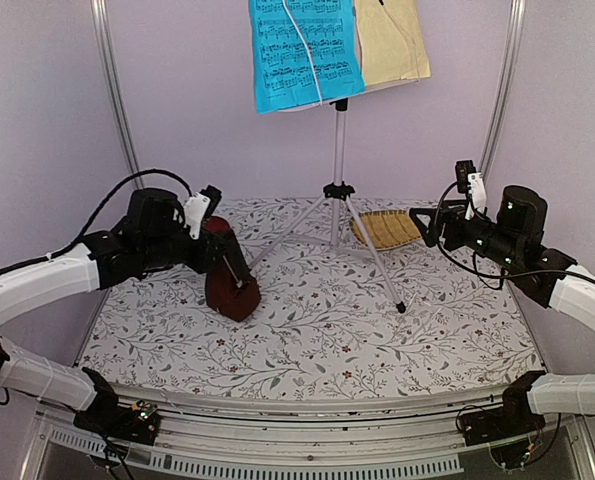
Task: Pack up the instrument practice props
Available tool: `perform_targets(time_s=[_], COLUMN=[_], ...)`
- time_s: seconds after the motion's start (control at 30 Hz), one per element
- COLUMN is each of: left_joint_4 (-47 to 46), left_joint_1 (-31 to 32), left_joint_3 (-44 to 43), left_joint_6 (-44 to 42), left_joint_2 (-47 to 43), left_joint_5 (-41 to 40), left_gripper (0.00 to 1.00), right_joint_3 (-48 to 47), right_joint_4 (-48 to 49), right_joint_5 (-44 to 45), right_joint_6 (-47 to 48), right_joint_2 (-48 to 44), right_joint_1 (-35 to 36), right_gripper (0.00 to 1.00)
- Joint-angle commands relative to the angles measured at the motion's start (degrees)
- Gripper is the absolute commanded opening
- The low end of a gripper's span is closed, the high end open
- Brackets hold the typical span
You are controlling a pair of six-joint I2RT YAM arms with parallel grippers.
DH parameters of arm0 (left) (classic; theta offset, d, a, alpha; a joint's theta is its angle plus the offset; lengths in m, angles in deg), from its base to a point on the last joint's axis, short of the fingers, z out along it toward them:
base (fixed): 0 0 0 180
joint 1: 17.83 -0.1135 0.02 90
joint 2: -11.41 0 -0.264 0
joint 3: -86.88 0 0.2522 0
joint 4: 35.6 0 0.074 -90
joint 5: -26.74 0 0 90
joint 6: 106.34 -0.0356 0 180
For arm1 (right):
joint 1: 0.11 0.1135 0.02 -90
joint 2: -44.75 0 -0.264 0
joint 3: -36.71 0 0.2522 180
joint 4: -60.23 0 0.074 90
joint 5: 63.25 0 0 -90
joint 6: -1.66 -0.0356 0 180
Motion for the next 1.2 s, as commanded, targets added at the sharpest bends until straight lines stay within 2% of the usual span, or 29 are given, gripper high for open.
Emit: perform_targets(time_s=[0.0, 0.2, 0.4, 0.57, 0.6, 0.73, 0.83, 0.97, 1.03, 1.1, 1.17], left_joint_4=[-9.1, -13.3, -16.9, -20.5, -20.4, -20.3, -20.6, -20.2, -20.5, -20.6, -21.2], left_joint_1=[5.0, 9.3, 10.7, 10.7, 10.7, 10.8, 10.6, 10.3, 10.4, 10.3, 10.0], left_joint_3=[-2.6, -5.1, -6.9, -6.1, -6.2, -5.7, -4.1, -1.8, 0.2, 2.7, 6.3], left_joint_6=[-5.5, -9.2, -11.8, -13.6, -13.8, -13.3, -12.4, -9.8, -5.6, 1.3, 10.3], left_joint_2=[2.8, 9.3, 14.4, 15.5, 15.7, 15.3, 13.4, 8.5, 4.6, 0.6, -3.0], left_joint_5=[4.6, 10.2, 16.3, 19.7, 19.7, 18.6, 17.2, 15.1, 12.4, 7.4, 4.5], left_gripper=[0.24, 0.24, 0.23, 0.31, 0.33, 0.66, 0.79, 0.85, 0.87, 0.90, 0.92], right_joint_3=[0.4, 1.1, 1.2, 1.6, 1.6, 1.1, 0.5, 0.0, 0.1, 0.6, 0.5], right_joint_4=[0.9, 0.9, 1.2, 1.7, 1.7, 1.2, 0.2, -0.1, 1.0, 2.7, 3.4], right_joint_5=[-1.2, -2.4, -4.6, -6.2, -6.7, -9.6, -11.9, -13.6, -16.9, -21.3, -18.8], right_joint_6=[-0.9, -1.0, -1.2, -1.2, -1.2, -1.1, -1.3, -2.8, -4.5, -7.7, -10.2], right_joint_2=[-1.1, -1.7, -1.2, -0.8, -0.7, 0.6, 1.5, 1.9, 2.5, 4.0, 6.7], right_joint_1=[-0.1, -0.1, -0.1, -0.1, -0.1, -0.1, -0.1, 0.0, 0.0, 0.5, 3.9], right_gripper=[0.99, 0.99, 0.99, 0.99, 0.99, 0.99, 0.99, 0.99, 1.00, 0.93, 0.86])
